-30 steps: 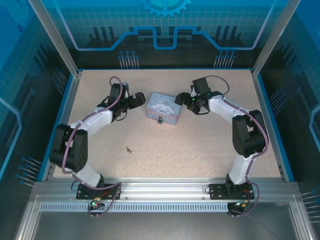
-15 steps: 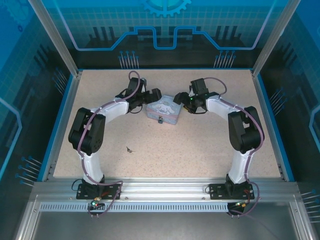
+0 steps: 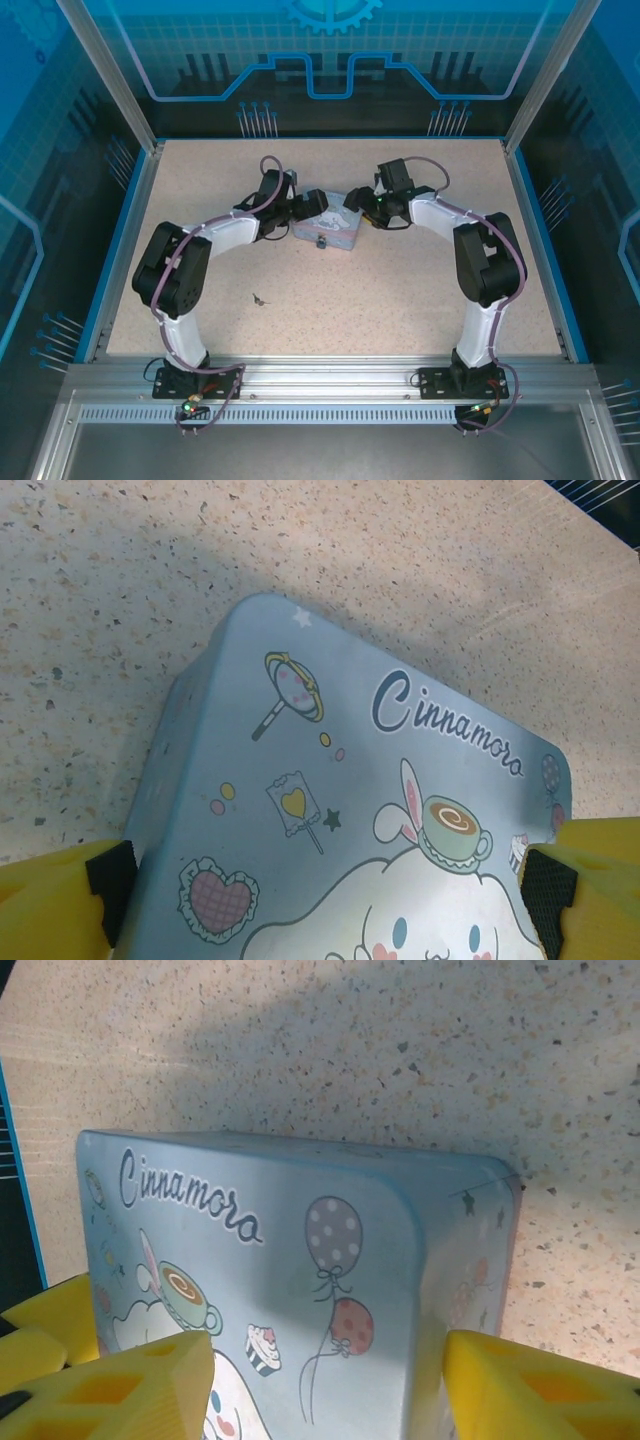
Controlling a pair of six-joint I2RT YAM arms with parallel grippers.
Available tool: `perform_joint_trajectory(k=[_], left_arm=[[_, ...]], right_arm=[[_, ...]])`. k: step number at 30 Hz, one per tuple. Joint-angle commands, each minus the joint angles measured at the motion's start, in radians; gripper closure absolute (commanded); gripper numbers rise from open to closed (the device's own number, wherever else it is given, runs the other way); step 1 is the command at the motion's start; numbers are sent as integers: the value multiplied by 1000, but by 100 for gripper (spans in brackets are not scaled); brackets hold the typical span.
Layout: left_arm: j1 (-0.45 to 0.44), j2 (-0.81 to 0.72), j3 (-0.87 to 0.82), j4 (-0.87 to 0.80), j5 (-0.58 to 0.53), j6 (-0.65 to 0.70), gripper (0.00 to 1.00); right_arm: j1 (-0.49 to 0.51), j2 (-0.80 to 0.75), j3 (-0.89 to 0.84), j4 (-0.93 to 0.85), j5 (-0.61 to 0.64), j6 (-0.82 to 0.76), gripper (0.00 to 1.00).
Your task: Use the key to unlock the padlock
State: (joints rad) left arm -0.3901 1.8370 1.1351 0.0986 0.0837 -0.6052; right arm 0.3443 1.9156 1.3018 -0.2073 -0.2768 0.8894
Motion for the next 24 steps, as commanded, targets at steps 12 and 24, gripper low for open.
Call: perform_joint_trajectory(k=[12, 24], left_arm=[[-112, -209, -226, 111, -35, -77, 1], [-168, -271, -358, 155, -106, -132, 1]], right_arm=[[82, -129, -139, 12, -1, -12, 37], [110, -193, -215, 10, 41, 9, 30]])
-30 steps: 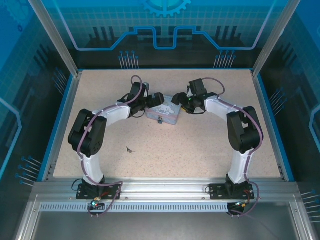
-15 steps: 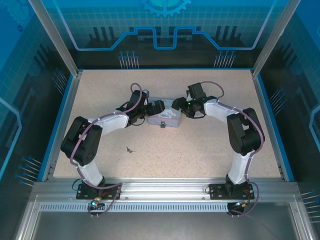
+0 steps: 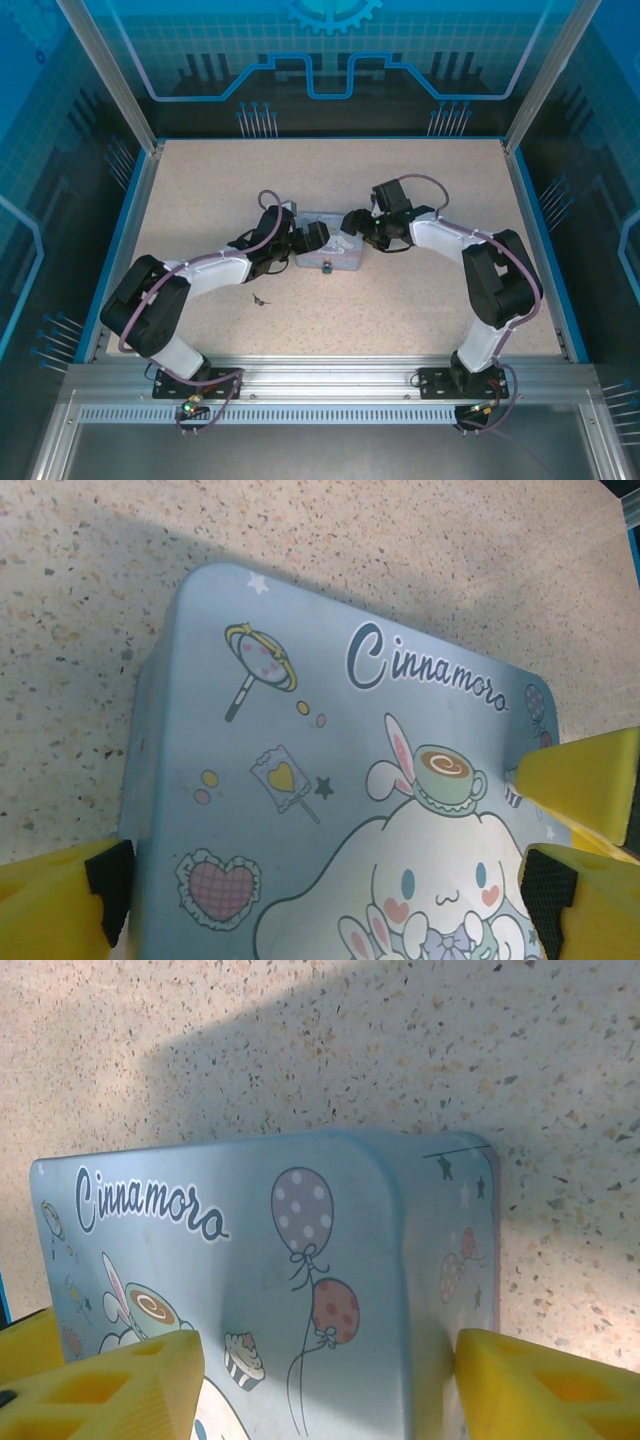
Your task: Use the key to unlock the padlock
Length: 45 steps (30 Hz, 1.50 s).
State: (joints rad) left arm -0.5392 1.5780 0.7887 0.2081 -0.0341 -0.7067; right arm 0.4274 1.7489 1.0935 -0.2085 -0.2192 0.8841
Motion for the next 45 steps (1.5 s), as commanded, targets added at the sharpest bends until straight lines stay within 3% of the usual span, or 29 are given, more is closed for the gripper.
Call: perform_joint_trajectory(k=[1, 8, 18, 26, 32, 38, 45], left_arm=[[-21, -8, -12, 46, 12, -36, 1], [-23, -11, -26, 64, 5, -60, 1], [-24, -23, -51, 77, 2, -93, 1], [-26, -40, -80, 89, -8, -111, 1], [-23, -94, -83, 40, -56, -102, 1], [47, -211, -26, -186, -150, -94, 1], [264, -359, 27, -365, -110, -76, 1]], right_arm=[[27, -25, -5, 9, -14, 13, 28], [25, -2, 35, -32, 13, -5, 22], [-13, -45, 29, -63, 80, -7, 0], [-62, -125, -18, -46, 150, 3, 0], [-103, -249, -92, 44, 92, -59, 0], [19, -358, -58, -94, 47, -222, 7], [341, -286, 50, -222, 99, -365, 17]])
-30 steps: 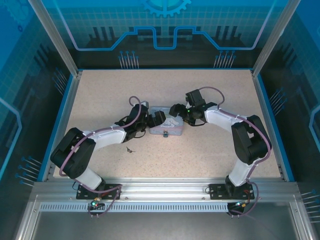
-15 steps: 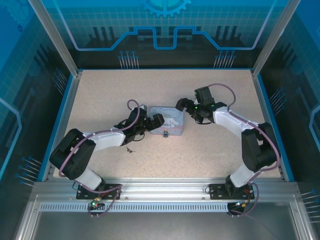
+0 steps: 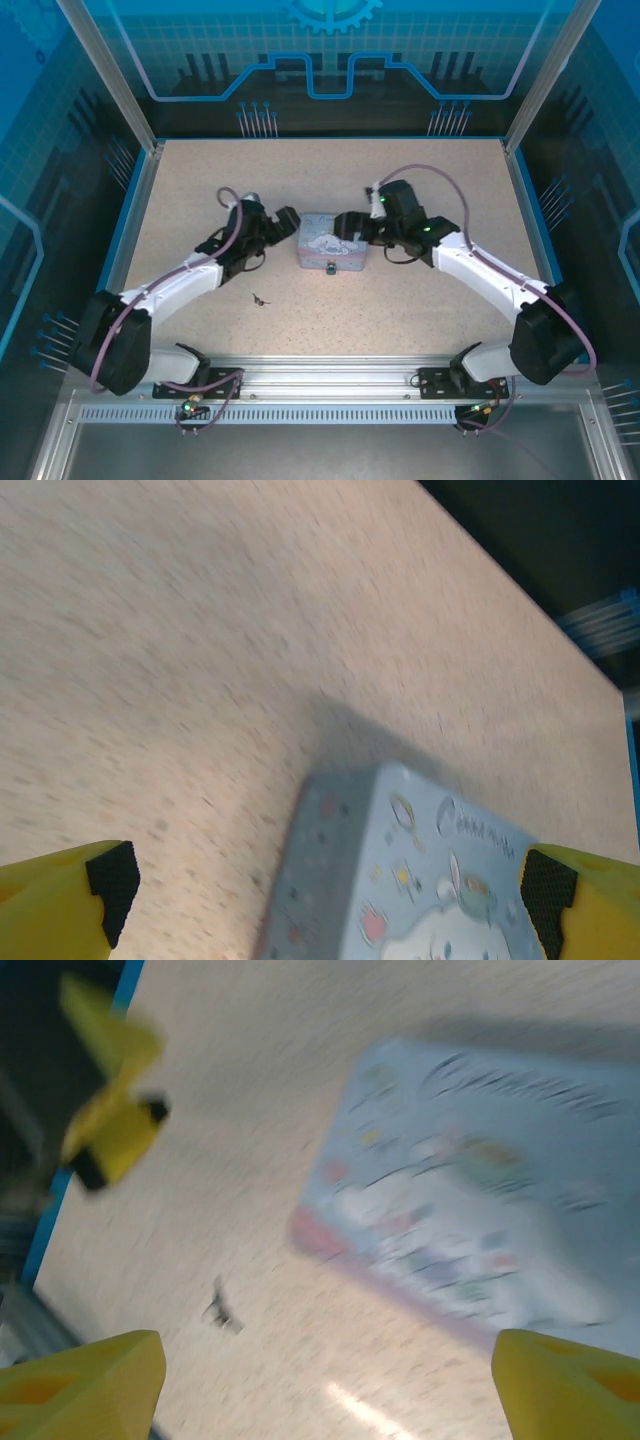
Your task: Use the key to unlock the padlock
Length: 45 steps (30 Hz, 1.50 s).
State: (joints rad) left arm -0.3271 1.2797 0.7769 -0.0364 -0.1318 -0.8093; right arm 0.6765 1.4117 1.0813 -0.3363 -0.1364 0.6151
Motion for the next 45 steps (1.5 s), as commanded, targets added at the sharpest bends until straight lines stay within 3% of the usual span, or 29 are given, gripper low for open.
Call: perform_joint_trajectory(k=[1, 6, 10, 17, 22, 31, 45], left_arm=[[87, -81, 48, -144, -9, 29, 1], [264, -136, 87, -225, 96, 14, 1], [369, -157, 112, -284, 154, 4, 1], [475, -198, 98, -301, 217, -24, 1], [520, -212, 66, -281, 264, -54, 1], [554, -219, 49, -271, 299, -54, 1], [571, -218, 29, -247, 319, -59, 1]], right_arm=[[136, 93, 88, -108, 30, -103, 20], [287, 342, 281, -191, 59, -117, 39], [363, 542, 481, -300, 86, -119, 44], [442, 820, 787, -486, 158, -95, 55], [470, 956, 942, -559, 225, -57, 56], [479, 1077, 1089, -635, 268, -17, 57], [503, 1066, 1037, -631, 268, 2, 61]])
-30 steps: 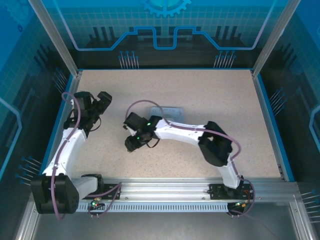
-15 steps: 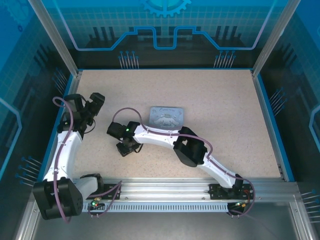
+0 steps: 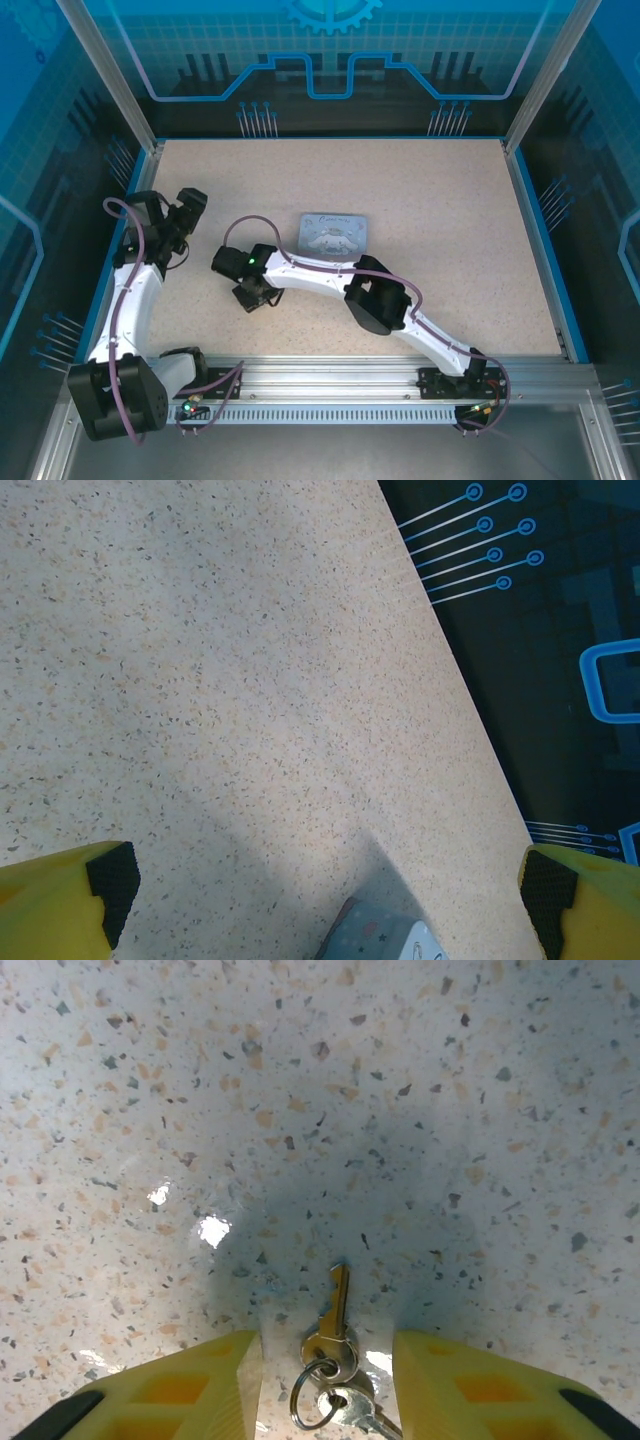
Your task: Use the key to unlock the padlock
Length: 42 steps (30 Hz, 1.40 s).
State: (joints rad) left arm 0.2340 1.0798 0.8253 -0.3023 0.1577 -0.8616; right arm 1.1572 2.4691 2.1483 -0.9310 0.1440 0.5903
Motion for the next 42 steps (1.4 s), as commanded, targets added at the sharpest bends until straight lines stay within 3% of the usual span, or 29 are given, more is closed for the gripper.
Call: perform_joint_trajectory(k=[1, 10, 23, 29, 31, 42], left_arm=[[10, -18, -21, 21, 31, -8, 1], [10, -17, -28, 32, 32, -13, 1], [10, 1, -29, 48, 39, -29, 1], [9, 3, -28, 45, 44, -28, 1], [10, 4, -32, 43, 45, -24, 1], [-23, 38, -53, 1, 93, 26, 1]], right_arm=[[24, 5, -33, -37, -13, 29, 62], [30, -7, -45, -37, -18, 33, 63], [41, -1, -56, -39, -20, 36, 73], [45, -2, -90, -19, -18, 42, 100], [43, -13, -104, -11, -14, 43, 100], [-43, -296, -347, 141, -18, 25, 100]])
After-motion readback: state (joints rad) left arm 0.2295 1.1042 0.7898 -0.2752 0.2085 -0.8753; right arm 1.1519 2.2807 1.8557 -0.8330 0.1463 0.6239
